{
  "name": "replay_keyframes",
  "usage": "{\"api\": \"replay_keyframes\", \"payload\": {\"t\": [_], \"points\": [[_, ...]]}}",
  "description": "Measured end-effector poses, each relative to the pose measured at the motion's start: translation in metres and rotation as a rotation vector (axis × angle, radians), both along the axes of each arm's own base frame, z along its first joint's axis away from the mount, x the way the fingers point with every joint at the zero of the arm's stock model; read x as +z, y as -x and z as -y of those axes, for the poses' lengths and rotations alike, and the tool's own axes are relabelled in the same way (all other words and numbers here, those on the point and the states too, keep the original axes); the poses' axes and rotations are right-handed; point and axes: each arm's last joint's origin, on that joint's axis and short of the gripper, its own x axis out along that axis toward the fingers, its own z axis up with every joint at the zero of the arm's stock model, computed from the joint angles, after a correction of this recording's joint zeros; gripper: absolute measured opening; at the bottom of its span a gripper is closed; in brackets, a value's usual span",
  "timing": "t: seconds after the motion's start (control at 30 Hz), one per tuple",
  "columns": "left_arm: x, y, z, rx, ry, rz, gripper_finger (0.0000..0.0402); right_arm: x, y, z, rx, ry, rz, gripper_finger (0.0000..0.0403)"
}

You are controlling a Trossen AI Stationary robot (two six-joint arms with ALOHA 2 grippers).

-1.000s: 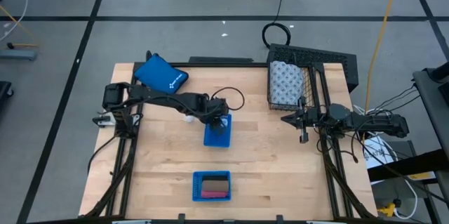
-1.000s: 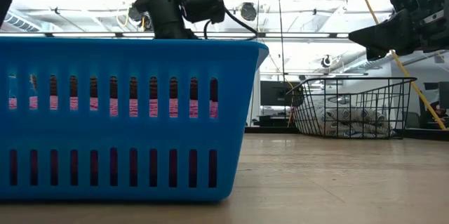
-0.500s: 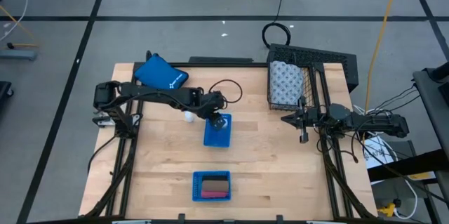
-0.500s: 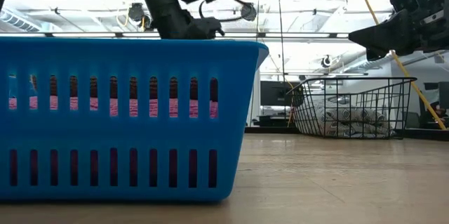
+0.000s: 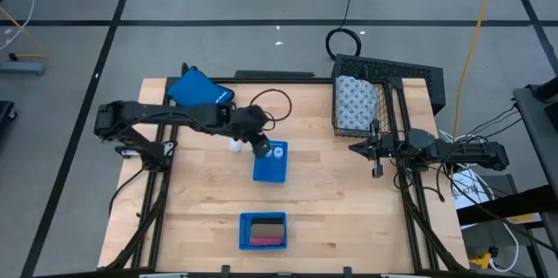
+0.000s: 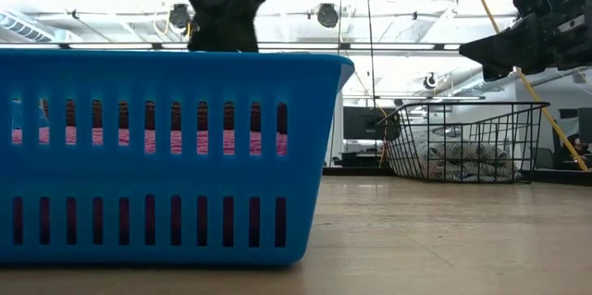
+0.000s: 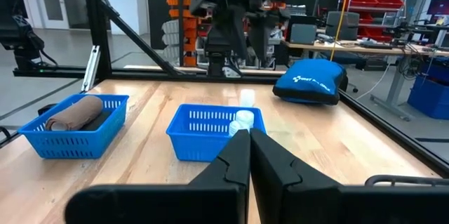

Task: Pick & place medical supplies in basket/bin
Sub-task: Put the white pill bottle into the top blue bin

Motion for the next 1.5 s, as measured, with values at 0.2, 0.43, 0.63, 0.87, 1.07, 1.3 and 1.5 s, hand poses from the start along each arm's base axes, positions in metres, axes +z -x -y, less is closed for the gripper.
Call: {"api": "replay_keyframes", "payload": {"t": [0.2, 0.43, 0.63, 0.87, 1.07, 1.3, 1.5], "points": [[0.007, 0.018, 0.013, 0.057, -0.092, -0.092, 0.0199, 0.000, 0.000, 0.000, 0.000, 0.000, 0.000, 0.0000], [0.000, 0.032, 0.017, 0.164, -0.129, -0.234, 0.0187, 0.000, 0.000, 0.000, 0.000, 0.000, 0.000, 0.0000], [-0.001, 0.036, 0.020, 0.209, -0.184, -0.266, 0.0192, 0.000, 0.000, 0.000, 0.000, 0.000, 0.000, 0.0000], [0.006, 0.041, 0.021, 0.213, -0.257, -0.249, 0.0206, 0.000, 0.000, 0.000, 0.000, 0.000, 0.000, 0.0000], [0.012, 0.058, 0.021, 0.182, -0.272, -0.121, 0.0200, 0.000, 0.000, 0.000, 0.000, 0.000, 0.000, 0.0000], [-0.008, 0.101, 0.015, 0.265, -0.228, 0.104, 0.0178, 0.000, 0.000, 0.000, 0.000, 0.001, 0.001, 0.0000], [-0.022, 0.127, 0.008, 0.375, -0.171, 0.218, 0.0167, 0.000, 0.000, 0.000, 0.000, 0.002, 0.001, 0.0000]]}}
